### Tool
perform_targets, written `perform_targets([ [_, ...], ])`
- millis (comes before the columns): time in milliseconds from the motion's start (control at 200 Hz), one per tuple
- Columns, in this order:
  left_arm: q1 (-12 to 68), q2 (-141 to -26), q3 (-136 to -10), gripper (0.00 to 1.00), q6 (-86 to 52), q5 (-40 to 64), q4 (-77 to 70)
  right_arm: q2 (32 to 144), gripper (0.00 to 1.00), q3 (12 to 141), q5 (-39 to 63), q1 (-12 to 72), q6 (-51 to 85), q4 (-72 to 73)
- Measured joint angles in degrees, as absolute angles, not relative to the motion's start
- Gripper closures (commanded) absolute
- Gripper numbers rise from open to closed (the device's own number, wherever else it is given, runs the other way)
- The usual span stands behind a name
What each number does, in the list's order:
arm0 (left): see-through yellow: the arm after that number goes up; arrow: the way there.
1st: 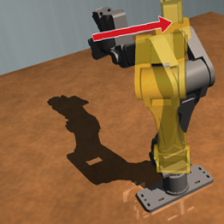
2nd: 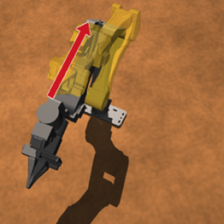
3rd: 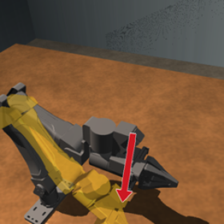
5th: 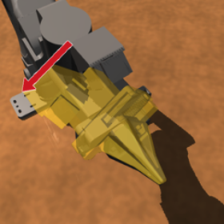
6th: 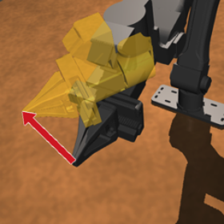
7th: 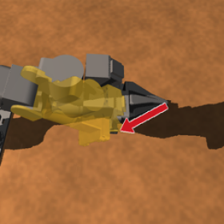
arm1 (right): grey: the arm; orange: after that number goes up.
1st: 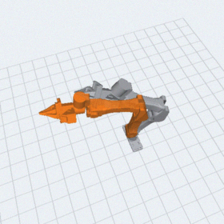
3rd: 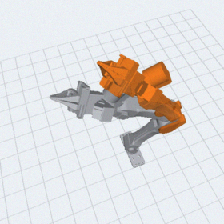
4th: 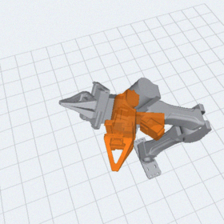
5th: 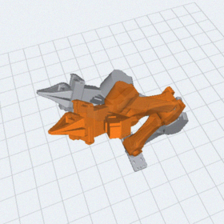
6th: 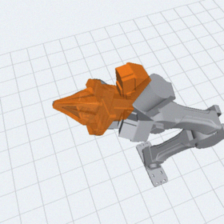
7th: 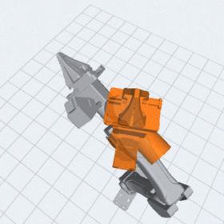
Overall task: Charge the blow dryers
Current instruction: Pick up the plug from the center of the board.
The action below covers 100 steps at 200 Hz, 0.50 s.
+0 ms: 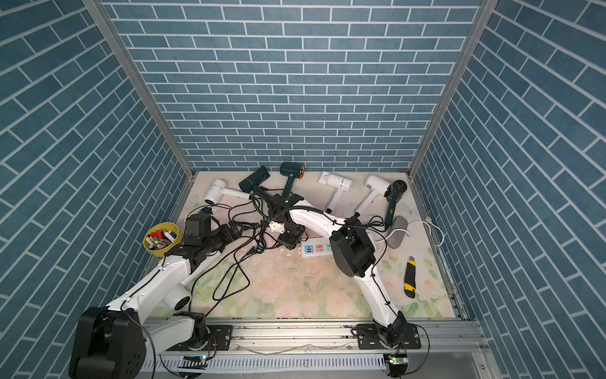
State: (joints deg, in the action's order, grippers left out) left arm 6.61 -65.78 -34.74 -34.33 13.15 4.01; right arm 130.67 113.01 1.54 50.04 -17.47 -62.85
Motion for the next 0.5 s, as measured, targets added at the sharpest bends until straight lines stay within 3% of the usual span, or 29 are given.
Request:
perform_targets([
  [500, 6.61, -66.24, -34.74, 0.12, -34.33, 13.82, 2.94, 135.35, 0.47, 117.89, -2.52, 50.09, -21.63, -63.77],
])
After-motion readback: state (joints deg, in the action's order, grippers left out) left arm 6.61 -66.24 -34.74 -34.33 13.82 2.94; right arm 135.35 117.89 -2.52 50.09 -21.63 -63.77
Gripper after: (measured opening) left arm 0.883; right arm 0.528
